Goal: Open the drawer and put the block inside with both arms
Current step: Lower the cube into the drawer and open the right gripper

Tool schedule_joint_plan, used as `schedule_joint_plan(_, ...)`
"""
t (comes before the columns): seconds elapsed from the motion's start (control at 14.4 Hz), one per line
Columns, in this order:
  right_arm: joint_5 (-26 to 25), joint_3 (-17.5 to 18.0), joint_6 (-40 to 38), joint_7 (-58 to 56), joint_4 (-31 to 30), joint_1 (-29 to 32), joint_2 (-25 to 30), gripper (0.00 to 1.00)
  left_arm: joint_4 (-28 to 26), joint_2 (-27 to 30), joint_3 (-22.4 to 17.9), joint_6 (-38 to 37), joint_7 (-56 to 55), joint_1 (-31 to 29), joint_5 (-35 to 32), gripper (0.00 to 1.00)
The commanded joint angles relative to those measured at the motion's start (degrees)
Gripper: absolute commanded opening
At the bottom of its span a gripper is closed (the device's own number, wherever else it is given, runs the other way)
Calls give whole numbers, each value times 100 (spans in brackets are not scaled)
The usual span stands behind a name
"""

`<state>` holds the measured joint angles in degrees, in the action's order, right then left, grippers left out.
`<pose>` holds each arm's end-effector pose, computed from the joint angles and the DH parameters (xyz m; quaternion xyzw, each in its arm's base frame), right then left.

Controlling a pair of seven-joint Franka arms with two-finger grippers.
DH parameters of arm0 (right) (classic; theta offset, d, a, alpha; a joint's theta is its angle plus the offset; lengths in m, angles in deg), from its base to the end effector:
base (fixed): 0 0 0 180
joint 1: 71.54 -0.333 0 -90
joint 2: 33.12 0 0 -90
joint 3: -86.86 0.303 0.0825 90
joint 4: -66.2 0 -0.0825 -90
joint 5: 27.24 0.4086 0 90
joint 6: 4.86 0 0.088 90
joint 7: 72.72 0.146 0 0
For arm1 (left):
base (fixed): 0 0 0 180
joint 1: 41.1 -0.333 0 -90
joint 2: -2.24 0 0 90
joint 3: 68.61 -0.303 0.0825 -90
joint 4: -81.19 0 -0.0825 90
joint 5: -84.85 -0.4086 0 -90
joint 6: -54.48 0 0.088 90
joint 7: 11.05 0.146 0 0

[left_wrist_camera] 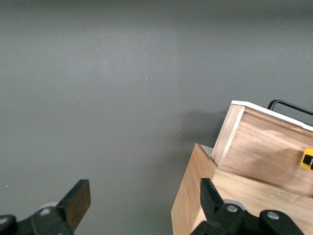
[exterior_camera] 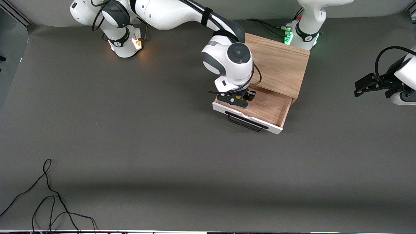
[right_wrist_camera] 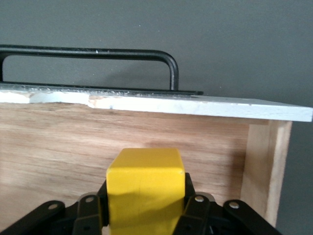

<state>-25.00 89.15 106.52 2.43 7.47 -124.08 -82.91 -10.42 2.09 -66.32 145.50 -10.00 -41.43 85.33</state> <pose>0.4614 0.6456 0.2732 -0.9809 0.1901 0.0196 0.0371 0.5800 -0.0210 0.5586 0.9996 -0.0262 -0.0065 0.0042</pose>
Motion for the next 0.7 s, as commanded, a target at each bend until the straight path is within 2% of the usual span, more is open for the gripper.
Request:
schedule_joint_plan(0.0,-110,-80,156,228,152,-90,-171,29,-59,86,-88,39,79,120,-92,100)
schedule_joint_plan(0.14,-294,-80,183,307,143,-142,-224,33,-33,112,-88,-14,88,103,-92,100)
schedule_joint_plan(0.35,-321,-80,183,377,143,-169,-251,34,-33,103,-88,-31,88,103,-83,100)
schedule_joint_plan(0.49,-321,-80,183,386,143,-169,-251,42,-33,103,-88,-49,88,111,-83,100)
schedule_joint_plan(0.56,-321,-80,183,395,134,-169,-251,65,-33,103,-88,-49,79,111,-83,100)
schedule_joint_plan(0.63,-400,-80,183,413,134,-195,-251,99,-33,103,-88,-49,88,103,-83,100)
